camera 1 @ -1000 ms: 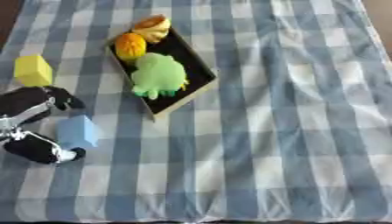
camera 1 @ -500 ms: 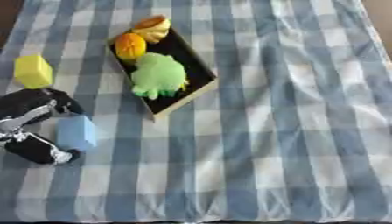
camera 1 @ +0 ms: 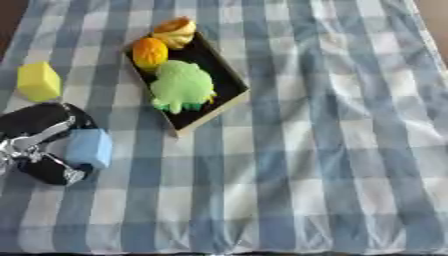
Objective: Pick up objects on the table and place them in the box.
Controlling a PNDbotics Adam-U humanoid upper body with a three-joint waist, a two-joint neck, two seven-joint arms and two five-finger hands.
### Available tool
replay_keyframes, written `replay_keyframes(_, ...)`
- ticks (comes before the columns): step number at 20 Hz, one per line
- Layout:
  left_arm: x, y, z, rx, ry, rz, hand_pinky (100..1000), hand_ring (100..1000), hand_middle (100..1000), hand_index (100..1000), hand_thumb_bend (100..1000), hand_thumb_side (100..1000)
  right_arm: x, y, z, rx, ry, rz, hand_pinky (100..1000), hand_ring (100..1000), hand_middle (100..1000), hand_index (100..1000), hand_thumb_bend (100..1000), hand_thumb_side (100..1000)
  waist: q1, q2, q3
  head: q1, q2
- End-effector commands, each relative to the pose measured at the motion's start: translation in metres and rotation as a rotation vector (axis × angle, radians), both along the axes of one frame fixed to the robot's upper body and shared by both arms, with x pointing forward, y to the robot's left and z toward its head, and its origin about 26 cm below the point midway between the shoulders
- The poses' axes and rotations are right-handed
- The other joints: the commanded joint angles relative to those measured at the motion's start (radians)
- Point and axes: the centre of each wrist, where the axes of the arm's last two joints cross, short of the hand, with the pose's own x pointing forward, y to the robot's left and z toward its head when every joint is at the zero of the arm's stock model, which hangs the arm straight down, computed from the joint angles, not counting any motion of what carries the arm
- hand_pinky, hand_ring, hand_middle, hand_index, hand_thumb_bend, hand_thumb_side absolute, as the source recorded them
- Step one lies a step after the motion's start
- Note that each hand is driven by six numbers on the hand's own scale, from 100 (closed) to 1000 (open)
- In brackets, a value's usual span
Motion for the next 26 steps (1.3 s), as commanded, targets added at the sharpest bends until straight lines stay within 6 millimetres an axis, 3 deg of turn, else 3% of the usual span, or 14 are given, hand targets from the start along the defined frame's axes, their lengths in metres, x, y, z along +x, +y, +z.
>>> replay_keyframes(1,-0.021,-0.009,0.049,-0.037,-0.143,-0.090,755,665,602,634,207,100,-0.002,-0.003,0.009,-0.010,-0.027,-0.010,928,862,782,829,100,789,-0.005,-0.028,0.003,-0.004,0.004)
replay_keyframes(7,-0.031,-0.051,0.113,-0.144,-0.312,-0.300,755,663,615,635,203,100,-0.001,-0.002,0.011,-0.013,-0.026,-0.001,928,861,781,828,100,781,-0.002,-0.041,0.012,-0.010,0.004)
replay_keyframes(11,-0.021,-0.087,0.139,-0.175,-0.299,-0.399,756,664,620,634,213,100,-0.001,0.000,0.012,-0.020,-0.026,0.013,928,862,781,828,100,778,-0.003,-0.046,0.011,-0.012,0.004)
replay_keyframes(15,0.008,-0.116,0.147,-0.193,-0.282,-0.454,757,664,622,635,220,101,-0.001,0.002,0.015,-0.021,-0.030,0.021,928,862,781,828,100,779,0.000,-0.043,0.005,-0.010,0.004)
replay_keyframes(19,0.024,-0.122,0.144,-0.190,-0.290,-0.463,757,664,622,635,220,101,0.000,0.002,0.015,-0.021,-0.031,0.022,928,862,781,828,100,779,0.001,-0.041,0.004,-0.010,0.004)
replay_keyframes(20,0.026,-0.125,0.145,-0.191,-0.290,-0.459,768,678,631,644,255,109,0.000,0.004,0.016,-0.020,-0.034,0.030,929,862,781,828,100,782,0.002,-0.036,-0.005,-0.007,0.004)
replay_keyframes(26,0.051,-0.143,0.147,-0.196,-0.241,-0.322,765,677,629,636,272,119,0.000,0.010,0.024,-0.029,-0.054,0.059,929,862,781,828,100,784,0.007,-0.004,-0.044,0.013,-0.018)
